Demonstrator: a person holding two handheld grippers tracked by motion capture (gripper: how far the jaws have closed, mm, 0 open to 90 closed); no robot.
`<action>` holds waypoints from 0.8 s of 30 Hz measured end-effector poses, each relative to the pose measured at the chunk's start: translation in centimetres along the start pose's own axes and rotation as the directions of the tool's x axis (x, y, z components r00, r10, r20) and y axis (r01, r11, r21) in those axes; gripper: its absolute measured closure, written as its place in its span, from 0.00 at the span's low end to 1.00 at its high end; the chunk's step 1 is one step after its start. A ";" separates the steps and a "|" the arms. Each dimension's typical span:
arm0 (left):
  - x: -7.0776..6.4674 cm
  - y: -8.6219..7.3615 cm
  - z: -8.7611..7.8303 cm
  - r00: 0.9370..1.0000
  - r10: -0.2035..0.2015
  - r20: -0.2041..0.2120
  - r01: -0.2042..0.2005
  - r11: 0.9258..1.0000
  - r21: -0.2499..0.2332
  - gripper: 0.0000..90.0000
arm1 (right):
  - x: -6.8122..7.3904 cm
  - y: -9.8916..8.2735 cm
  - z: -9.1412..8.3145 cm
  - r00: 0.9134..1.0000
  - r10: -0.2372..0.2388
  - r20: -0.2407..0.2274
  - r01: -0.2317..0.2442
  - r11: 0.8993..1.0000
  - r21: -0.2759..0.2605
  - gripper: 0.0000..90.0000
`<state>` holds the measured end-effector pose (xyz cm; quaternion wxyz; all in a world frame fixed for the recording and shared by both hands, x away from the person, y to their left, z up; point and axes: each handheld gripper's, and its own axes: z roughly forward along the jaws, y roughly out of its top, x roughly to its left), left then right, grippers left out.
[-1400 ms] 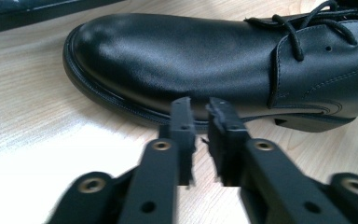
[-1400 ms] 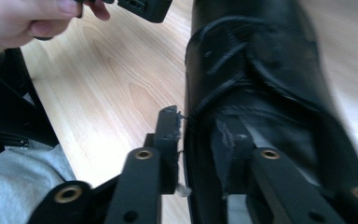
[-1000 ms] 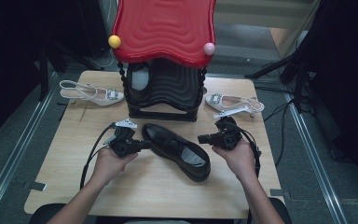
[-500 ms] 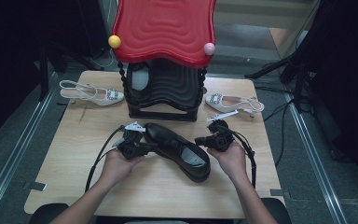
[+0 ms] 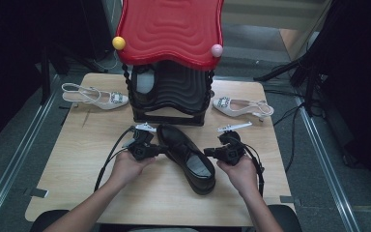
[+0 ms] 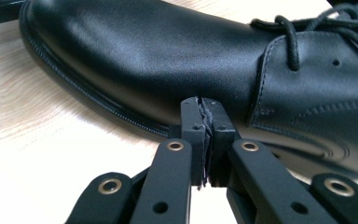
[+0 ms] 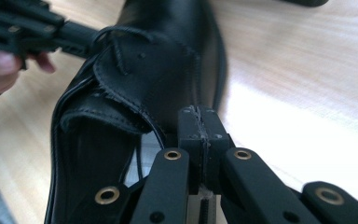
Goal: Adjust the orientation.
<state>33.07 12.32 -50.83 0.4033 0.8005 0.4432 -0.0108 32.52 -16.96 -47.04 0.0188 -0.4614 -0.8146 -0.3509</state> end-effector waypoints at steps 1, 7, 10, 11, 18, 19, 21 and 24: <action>0.0 0.2 0.1 1.000 0.001 0.000 -0.001 1.000 0.004 0.99 | 0.0 -0.1 0.0 1.000 -0.002 -0.006 0.002 1.000 0.004 1.00; -0.1 1.1 0.9 1.000 0.008 0.003 -0.008 1.000 0.007 0.99 | 0.2 -0.6 -0.1 1.000 0.015 -0.005 -0.015 1.000 0.015 1.00; -0.1 1.4 1.3 1.000 0.012 0.011 -0.012 1.000 0.011 0.99 | 0.1 -1.0 -0.2 0.999 0.041 -0.005 -0.041 0.999 0.014 1.00; -0.1 1.5 1.4 1.000 0.011 0.012 -0.011 1.000 0.010 0.99 | 0.2 -1.0 -0.2 0.999 0.043 -0.004 -0.043 0.999 0.015 0.99; 0.0 2.4 2.3 0.999 0.003 0.040 -0.004 1.000 0.010 0.99 | 0.3 -1.5 -0.4 0.997 0.077 -0.008 -0.077 0.997 0.021 0.99; 0.0 2.6 2.6 0.999 -0.007 0.046 0.007 1.000 0.007 0.99 | 0.1 -1.5 -0.3 0.997 0.073 -0.011 -0.073 0.997 0.023 0.99; -0.1 2.8 2.7 0.998 -0.006 0.056 0.006 1.000 0.005 0.97 | 0.0 -1.4 -0.2 0.997 0.083 -0.004 -0.083 0.996 0.028 0.98; -0.4 2.8 1.9 0.999 0.031 0.034 -0.031 0.999 0.022 0.93 | -0.2 -1.2 -0.6 0.995 0.095 -0.009 -0.095 0.995 0.018 0.95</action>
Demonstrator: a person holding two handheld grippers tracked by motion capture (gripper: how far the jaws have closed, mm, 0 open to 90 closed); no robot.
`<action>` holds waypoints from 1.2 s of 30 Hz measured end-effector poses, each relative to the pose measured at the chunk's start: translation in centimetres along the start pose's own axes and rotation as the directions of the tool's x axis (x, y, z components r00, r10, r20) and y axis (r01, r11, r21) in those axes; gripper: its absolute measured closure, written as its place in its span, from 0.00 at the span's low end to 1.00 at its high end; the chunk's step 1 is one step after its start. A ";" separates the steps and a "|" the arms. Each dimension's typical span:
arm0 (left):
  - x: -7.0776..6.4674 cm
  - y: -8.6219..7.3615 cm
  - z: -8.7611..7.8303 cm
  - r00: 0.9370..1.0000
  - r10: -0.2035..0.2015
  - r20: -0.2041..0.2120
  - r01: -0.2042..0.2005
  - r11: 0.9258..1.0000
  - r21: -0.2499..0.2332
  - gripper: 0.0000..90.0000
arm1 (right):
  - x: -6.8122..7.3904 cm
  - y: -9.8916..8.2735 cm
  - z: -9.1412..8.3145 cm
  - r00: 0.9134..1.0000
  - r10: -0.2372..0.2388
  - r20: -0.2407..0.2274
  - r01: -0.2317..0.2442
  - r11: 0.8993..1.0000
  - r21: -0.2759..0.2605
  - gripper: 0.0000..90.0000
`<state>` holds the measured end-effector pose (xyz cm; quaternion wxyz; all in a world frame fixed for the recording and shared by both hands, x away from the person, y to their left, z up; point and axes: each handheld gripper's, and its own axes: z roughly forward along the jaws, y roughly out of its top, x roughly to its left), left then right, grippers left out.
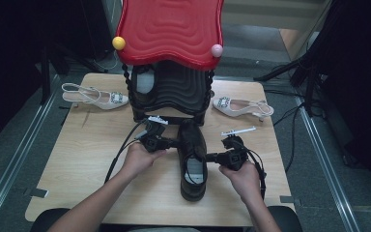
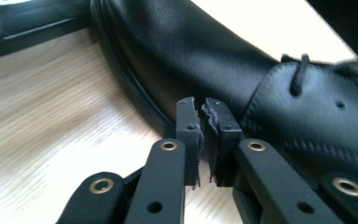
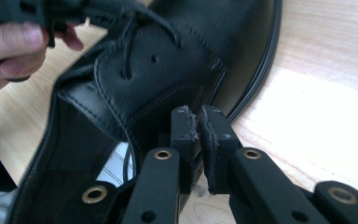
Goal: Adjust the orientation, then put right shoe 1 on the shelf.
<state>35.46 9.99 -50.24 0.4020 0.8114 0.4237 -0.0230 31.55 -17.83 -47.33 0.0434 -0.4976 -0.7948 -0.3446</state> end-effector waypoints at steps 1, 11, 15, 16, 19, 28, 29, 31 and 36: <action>-0.1 0.0 -0.4 1.000 0.000 0.006 0.000 1.000 -0.009 0.92 | 0.1 0.2 -0.3 1.000 -0.002 0.003 0.002 1.000 -0.009 0.95; -1.7 1.3 -4.7 0.995 0.076 0.058 -0.075 0.997 -0.018 0.80 | 2.4 1.4 -1.9 0.999 -0.003 -0.044 0.003 1.000 -0.010 0.87; -2.0 2.3 -6.3 0.994 0.111 0.023 -0.110 0.993 -0.031 0.79 | 3.5 1.6 -2.4 0.998 -0.005 -0.055 0.005 1.000 0.001 0.85; -2.0 2.3 -6.3 0.994 0.111 0.023 -0.110 0.993 -0.031 0.78 | 3.7 1.7 -2.4 0.998 0.003 -0.061 -0.002 1.000 0.002 0.85; -2.0 3.3 -8.2 0.994 0.107 0.034 -0.105 0.992 -0.063 0.77 | 4.4 1.7 -2.7 0.998 0.006 -0.070 -0.004 1.000 0.019 0.85; -2.0 5.6 -11.3 0.994 0.110 0.014 -0.108 0.991 -0.084 0.71 | 5.7 1.6 -1.2 0.995 0.022 -0.101 -0.013 0.996 0.091 0.80; -2.1 5.9 -11.5 0.994 0.112 0.010 -0.111 0.991 -0.081 0.70 | 5.9 1.6 -0.9 0.995 0.023 -0.101 -0.014 0.995 0.097 0.79; -2.2 6.2 -12.0 0.993 0.121 0.007 -0.120 0.990 -0.080 0.69 | 6.2 1.6 -0.5 0.995 0.016 -0.096 -0.005 0.994 0.107 0.77; -2.6 7.1 -13.3 0.990 0.142 0.010 -0.140 0.986 -0.095 0.69 | 6.9 0.9 0.5 0.995 0.025 -0.095 -0.013 0.992 0.124 0.75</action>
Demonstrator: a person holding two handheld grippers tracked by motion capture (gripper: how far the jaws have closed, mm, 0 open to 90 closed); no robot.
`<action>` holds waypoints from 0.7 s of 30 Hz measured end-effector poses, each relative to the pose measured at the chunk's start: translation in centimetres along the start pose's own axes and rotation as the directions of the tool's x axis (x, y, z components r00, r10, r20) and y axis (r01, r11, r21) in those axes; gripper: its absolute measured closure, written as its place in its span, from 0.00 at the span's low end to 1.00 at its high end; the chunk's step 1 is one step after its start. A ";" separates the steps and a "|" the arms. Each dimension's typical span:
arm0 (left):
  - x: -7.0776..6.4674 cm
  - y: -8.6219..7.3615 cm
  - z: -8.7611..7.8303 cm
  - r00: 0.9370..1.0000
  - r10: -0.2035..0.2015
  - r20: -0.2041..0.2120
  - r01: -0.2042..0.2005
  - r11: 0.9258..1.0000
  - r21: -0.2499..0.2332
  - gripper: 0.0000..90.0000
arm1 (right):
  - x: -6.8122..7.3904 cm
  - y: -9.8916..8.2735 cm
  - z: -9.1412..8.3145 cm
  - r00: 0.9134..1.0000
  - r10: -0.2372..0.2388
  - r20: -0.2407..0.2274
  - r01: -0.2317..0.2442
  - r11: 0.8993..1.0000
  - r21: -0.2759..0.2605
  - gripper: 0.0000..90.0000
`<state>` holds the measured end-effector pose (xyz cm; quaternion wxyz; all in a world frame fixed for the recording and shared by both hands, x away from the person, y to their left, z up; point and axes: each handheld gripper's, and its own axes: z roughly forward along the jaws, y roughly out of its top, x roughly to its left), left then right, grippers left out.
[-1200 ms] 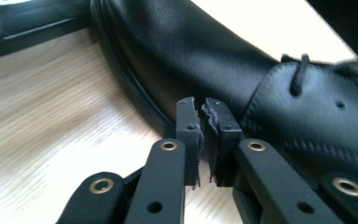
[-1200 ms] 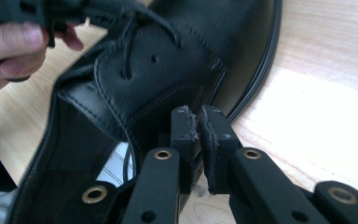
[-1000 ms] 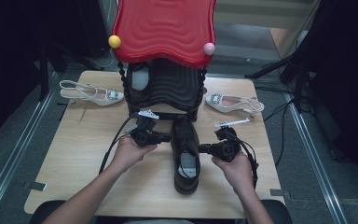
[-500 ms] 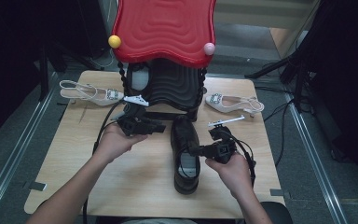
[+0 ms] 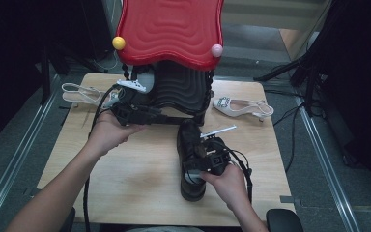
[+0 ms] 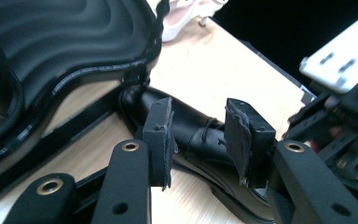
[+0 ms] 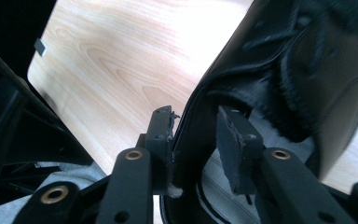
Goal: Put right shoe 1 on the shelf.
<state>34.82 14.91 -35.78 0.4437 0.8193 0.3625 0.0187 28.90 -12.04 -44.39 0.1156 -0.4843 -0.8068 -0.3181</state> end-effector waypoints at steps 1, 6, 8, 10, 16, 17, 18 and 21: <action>0.0 0.2 -0.2 1.000 0.001 -0.005 -0.001 1.000 -0.002 0.69 | 0.1 -0.1 0.3 1.000 -0.001 0.003 0.001 1.000 0.009 0.74; -0.1 1.5 -1.3 1.000 0.025 -0.001 -0.025 0.999 -0.031 0.71 | 0.2 -0.2 1.7 1.000 -0.005 0.004 0.005 0.999 0.048 0.71; -0.1 2.1 -1.7 0.999 0.051 -0.003 -0.051 0.997 -0.052 0.75 | 0.2 -0.1 2.0 1.000 -0.010 0.014 0.010 0.999 0.051 0.70; -0.1 2.8 -2.0 0.998 0.064 0.006 -0.063 0.996 -0.060 0.78 | 0.0 0.0 2.3 1.000 -0.001 0.019 0.000 0.999 0.053 0.70; 0.0 5.1 -2.9 0.995 0.096 -0.021 -0.097 0.993 -0.071 0.91 | 0.0 0.2 3.0 1.000 0.007 0.011 -0.007 0.998 0.062 0.69; 0.2 5.4 -3.1 0.995 0.095 -0.023 -0.096 0.992 -0.076 0.93 | 0.0 0.3 3.1 1.000 0.005 0.016 -0.006 0.998 0.067 0.69; 0.3 5.8 -3.3 0.995 0.092 -0.025 -0.093 0.993 -0.076 0.94 | 0.0 0.4 3.2 1.000 0.001 0.009 -0.002 0.998 0.063 0.69; 0.4 6.9 -4.0 0.995 0.090 -0.039 -0.093 0.992 -0.084 0.96 | -0.1 0.7 3.5 1.000 0.005 0.009 -0.006 0.997 0.071 0.68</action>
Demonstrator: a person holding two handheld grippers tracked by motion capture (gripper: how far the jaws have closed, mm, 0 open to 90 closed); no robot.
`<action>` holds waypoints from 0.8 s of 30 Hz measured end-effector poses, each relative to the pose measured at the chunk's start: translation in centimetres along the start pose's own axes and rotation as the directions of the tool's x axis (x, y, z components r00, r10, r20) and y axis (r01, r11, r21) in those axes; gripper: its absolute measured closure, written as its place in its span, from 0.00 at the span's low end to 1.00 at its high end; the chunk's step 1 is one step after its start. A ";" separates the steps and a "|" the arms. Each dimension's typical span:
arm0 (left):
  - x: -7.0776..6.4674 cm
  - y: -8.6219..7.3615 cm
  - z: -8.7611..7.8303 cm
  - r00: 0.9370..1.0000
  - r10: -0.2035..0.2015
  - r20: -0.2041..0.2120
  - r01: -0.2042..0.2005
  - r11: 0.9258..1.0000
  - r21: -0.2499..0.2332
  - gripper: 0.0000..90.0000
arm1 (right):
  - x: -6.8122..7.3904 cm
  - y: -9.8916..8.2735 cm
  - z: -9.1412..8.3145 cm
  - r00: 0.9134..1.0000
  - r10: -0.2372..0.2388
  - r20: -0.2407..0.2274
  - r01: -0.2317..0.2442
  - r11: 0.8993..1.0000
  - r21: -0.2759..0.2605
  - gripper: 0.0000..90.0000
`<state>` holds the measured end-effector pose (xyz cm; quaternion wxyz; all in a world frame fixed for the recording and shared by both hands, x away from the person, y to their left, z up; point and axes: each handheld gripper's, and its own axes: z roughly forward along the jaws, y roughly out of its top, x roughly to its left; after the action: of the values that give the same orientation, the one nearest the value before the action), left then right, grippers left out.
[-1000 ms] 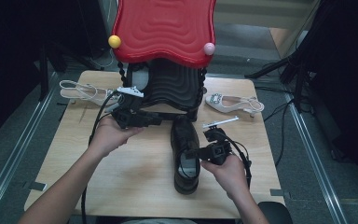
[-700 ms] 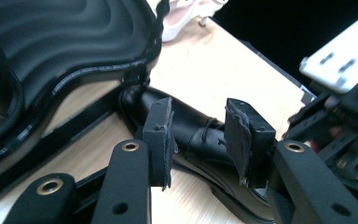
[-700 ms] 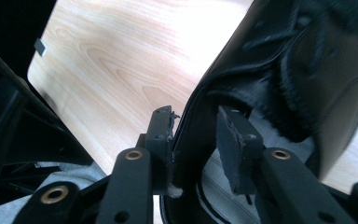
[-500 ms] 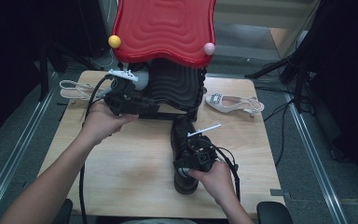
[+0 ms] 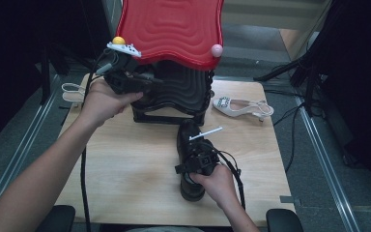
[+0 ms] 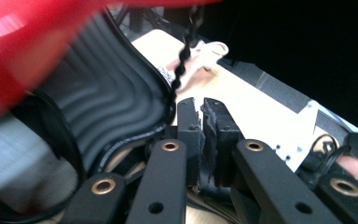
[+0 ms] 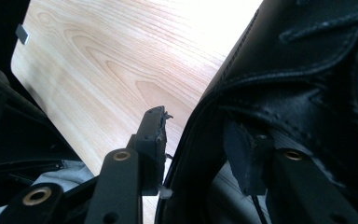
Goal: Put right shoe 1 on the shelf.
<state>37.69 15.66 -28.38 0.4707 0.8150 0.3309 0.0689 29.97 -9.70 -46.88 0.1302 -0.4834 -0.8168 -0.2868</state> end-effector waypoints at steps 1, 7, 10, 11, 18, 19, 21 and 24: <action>0.0 0.4 -0.3 1.000 0.005 -0.005 -0.005 1.000 -0.005 0.97 | 0.0 0.1 0.1 1.000 0.004 0.003 -0.004 1.000 0.004 0.68; 0.8 2.7 -1.3 0.999 0.001 -0.042 -0.001 1.000 -0.013 1.00 | 0.2 0.2 0.7 1.000 -0.008 0.021 0.007 1.000 0.021 0.69; 1.1 3.5 -1.3 0.997 0.010 -0.071 -0.011 1.000 -0.003 1.00 | 0.3 0.0 0.8 0.999 -0.013 0.031 0.012 1.000 0.012 0.68; 1.1 3.8 -1.3 0.996 0.024 -0.085 -0.024 1.000 -0.005 1.00 | 0.4 -0.2 0.8 0.999 -0.010 0.038 0.009 1.000 0.016 0.68; 2.5 5.6 -1.7 0.989 0.010 -0.148 -0.014 1.000 -0.025 1.00 | 0.3 -0.3 1.2 0.999 -0.013 0.044 0.012 1.000 0.016 0.69; 2.7 5.8 -1.7 0.988 0.013 -0.155 -0.016 1.000 -0.020 1.00 | 0.4 -0.3 1.2 0.999 -0.012 0.045 0.011 1.000 0.014 0.69; 2.9 5.9 -1.6 0.986 0.008 -0.165 -0.013 1.000 -0.026 1.00 | 0.4 -0.3 1.3 0.999 -0.014 0.052 0.013 1.000 0.018 0.70; 3.2 6.1 -1.2 0.984 0.003 -0.179 -0.008 1.000 -0.026 1.00 | 0.4 -0.2 1.3 0.998 -0.012 0.055 0.010 1.000 0.023 0.71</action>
<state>42.51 16.43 -23.38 0.4497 0.8000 0.3687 0.1477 29.67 -8.69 -47.81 0.1114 -0.4851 -0.8259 -0.2649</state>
